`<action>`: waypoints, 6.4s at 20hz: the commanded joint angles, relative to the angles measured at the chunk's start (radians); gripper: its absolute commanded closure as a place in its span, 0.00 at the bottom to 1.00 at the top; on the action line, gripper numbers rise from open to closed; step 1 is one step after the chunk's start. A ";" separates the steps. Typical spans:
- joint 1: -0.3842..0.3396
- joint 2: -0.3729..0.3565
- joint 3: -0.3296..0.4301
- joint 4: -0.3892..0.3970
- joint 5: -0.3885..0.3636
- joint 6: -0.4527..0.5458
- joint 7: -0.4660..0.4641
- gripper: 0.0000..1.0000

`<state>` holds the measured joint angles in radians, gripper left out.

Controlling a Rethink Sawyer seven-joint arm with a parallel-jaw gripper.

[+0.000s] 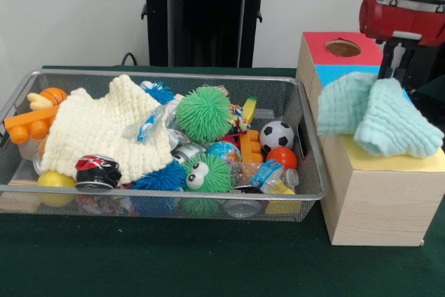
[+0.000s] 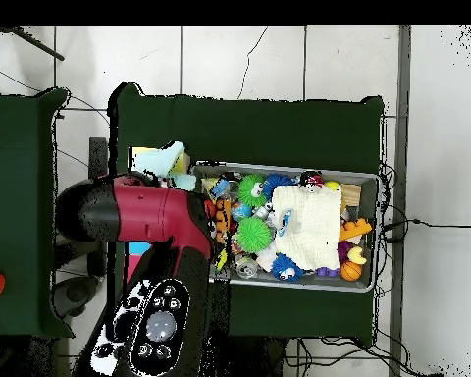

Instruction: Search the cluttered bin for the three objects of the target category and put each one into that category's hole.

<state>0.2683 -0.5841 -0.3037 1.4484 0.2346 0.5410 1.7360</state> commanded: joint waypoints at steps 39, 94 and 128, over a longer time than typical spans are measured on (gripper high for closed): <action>0.003 0.191 0.109 0.072 0.122 -0.159 0.242 1.00; 0.041 0.304 0.064 -0.005 0.206 -0.196 0.243 1.00; 0.035 0.281 0.058 0.007 0.200 -0.180 0.234 1.00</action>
<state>0.3259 -0.3667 -0.3338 1.4082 0.4136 0.3583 1.7430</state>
